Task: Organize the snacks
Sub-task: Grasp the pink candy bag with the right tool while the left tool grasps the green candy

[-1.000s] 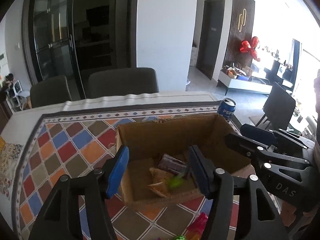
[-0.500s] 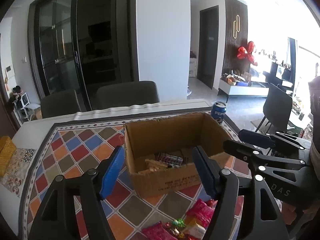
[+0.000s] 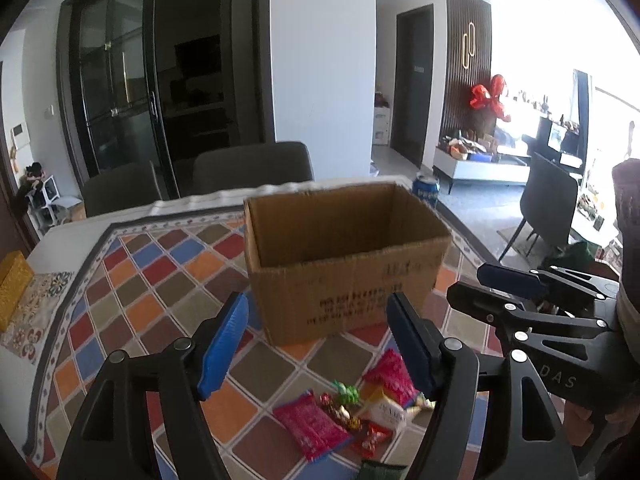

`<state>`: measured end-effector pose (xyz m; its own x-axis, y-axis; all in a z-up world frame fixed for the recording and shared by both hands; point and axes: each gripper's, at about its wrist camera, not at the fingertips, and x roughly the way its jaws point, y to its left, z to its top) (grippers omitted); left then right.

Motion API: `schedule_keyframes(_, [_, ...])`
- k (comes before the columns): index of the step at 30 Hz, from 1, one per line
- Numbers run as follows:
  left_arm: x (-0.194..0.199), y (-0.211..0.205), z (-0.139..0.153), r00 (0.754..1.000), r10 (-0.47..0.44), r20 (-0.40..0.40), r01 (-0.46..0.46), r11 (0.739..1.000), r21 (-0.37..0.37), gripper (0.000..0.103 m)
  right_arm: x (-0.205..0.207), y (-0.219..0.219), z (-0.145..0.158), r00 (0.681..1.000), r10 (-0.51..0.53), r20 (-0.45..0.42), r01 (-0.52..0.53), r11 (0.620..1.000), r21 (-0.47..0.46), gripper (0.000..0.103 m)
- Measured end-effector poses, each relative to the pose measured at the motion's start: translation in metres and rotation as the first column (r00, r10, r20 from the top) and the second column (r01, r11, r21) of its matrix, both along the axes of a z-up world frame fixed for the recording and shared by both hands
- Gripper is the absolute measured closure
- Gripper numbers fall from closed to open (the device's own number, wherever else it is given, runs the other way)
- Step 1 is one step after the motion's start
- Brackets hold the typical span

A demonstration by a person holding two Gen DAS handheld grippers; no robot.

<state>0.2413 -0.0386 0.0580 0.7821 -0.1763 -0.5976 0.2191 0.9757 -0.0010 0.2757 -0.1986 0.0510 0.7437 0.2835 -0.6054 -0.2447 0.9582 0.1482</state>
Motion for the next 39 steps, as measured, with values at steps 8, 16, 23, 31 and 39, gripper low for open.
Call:
schedule_keyframes(8, [-0.013, -0.006, -0.037, 0.997, -0.033, -0.070, 0.034, 0.999, 0.020, 0.032, -0.011, -0.007, -0.033, 0.996, -0.012, -0.088, 0.012, 1.000, 0.000, 0.061])
schedule_keyframes(16, [-0.017, -0.003, -0.072, 0.989, -0.048, -0.143, 0.052, 0.998, 0.026, 0.032, -0.020, -0.002, -0.066, 0.986, -0.012, -0.165, 0.005, 0.999, -0.039, 0.061])
schedule_keyframes(23, [-0.008, -0.002, -0.094, 0.978, -0.087, -0.190, 0.092, 0.996, 0.015, 0.032, -0.016, 0.002, -0.088, 0.975, -0.004, -0.222, -0.014, 0.997, -0.080, 0.050])
schedule_keyframes(31, [0.012, -0.003, -0.122, 0.953, -0.154, -0.262, 0.156, 0.988, -0.012, 0.042, 0.000, 0.010, -0.110, 0.960, 0.023, -0.278, -0.059, 0.991, -0.122, 0.050])
schedule_keyframes(39, [0.033, -0.009, -0.143, 0.925, -0.218, -0.311, 0.214, 0.976, -0.045, 0.053, 0.015, 0.015, -0.125, 0.950, 0.030, -0.312, -0.078, 0.987, -0.141, 0.050])
